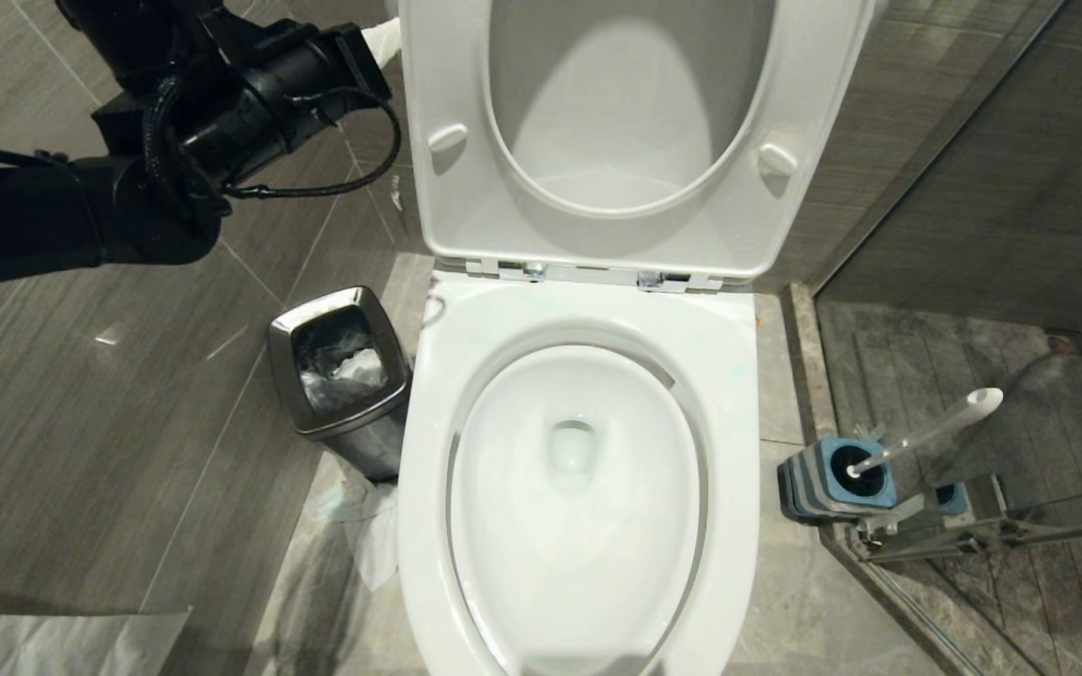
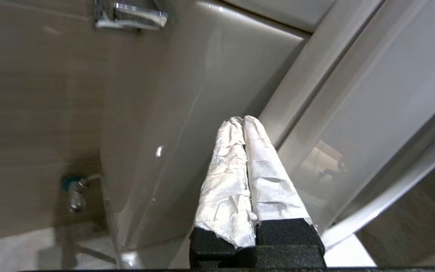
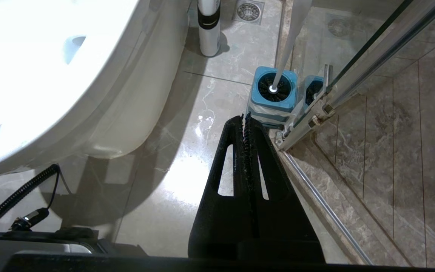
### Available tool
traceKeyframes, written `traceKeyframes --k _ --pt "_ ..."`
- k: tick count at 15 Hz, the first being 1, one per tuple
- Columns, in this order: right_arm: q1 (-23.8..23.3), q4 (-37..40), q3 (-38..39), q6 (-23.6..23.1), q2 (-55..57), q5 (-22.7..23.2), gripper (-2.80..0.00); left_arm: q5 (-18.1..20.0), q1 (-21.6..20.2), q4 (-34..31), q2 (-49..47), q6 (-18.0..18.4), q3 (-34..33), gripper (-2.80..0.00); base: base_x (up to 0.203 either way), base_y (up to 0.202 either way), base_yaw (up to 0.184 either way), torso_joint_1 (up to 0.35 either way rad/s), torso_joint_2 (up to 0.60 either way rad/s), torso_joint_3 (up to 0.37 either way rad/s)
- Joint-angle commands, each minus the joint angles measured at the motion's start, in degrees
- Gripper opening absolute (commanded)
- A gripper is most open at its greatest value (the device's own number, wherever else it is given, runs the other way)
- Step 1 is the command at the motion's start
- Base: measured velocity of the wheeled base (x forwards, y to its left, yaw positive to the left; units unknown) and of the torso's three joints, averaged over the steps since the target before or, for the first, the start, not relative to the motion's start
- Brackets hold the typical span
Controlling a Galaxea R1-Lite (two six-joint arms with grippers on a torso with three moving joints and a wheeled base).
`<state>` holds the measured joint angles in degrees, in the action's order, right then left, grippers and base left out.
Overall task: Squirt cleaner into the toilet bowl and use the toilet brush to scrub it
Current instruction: Close the toilet lid
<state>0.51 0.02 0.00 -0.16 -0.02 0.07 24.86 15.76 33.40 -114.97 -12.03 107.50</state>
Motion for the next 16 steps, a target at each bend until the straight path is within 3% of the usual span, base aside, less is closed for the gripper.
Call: traceKeyframes --k 1,3,8,12,16 --pt "0.0 0.0 0.1 0.0 0.0 0.0 -2.80 1.0 0.0 0.0 2.9 -2.2 -3.2 -2.80 0.000 0.000 0.000 0.000 0.00 0.000" --pt "0.0 0.0 0.1 0.0 0.0 0.0 -2.80 3.4 -0.2 0.0 4.0 -4.3 -4.7 -2.80 0.000 0.000 0.000 0.000 0.00 0.000" --pt "0.0 0.1 0.1 0.0 0.0 0.0 -2.80 9.2 -0.2 -0.1 6.9 -4.8 -11.3 -2.80 0.000 0.000 0.000 0.000 0.00 0.000" --pt "0.0 0.0 0.0 0.0 0.0 0.0 -2.80 9.6 -0.3 0.0 9.9 -4.9 -16.1 -2.80 0.000 0.000 0.000 0.000 0.00 0.000" --pt "0.0 0.0 0.1 0.0 0.0 0.0 -2.80 9.1 -1.4 0.4 10.5 -4.2 -15.7 -2.80 0.000 0.000 0.000 0.000 0.00 0.000"
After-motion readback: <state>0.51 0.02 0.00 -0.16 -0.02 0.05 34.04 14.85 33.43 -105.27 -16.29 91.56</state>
